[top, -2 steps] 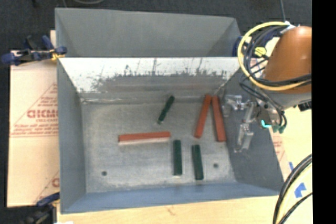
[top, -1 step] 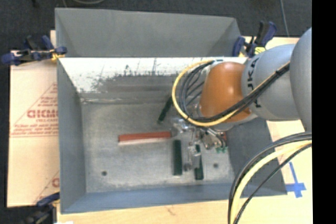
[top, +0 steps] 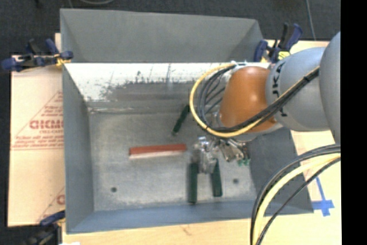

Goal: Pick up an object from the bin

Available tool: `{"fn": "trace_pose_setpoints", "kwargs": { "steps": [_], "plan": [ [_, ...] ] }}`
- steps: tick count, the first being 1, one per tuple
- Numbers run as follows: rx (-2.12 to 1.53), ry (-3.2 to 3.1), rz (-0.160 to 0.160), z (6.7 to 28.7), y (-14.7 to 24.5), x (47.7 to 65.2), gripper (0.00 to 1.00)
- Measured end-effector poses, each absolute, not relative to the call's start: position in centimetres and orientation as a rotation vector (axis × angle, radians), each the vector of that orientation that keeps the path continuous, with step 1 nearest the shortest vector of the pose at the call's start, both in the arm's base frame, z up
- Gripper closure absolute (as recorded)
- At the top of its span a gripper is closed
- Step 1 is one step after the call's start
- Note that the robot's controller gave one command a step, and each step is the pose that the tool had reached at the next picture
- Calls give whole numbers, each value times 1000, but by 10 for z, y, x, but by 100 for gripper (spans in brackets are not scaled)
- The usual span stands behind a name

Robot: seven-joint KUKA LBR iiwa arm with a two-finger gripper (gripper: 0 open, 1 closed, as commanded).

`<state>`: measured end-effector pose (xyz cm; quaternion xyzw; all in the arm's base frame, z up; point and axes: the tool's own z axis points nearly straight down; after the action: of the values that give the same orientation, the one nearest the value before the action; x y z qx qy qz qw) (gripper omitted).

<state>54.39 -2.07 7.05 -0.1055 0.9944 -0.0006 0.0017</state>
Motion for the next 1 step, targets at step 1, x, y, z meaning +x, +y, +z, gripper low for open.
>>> {"fn": "trace_pose_setpoints", "kwargs": {
  "steps": [1],
  "plan": [
    [-334, 3120, -3, 71, -21, 544, 0]
  ]
}}
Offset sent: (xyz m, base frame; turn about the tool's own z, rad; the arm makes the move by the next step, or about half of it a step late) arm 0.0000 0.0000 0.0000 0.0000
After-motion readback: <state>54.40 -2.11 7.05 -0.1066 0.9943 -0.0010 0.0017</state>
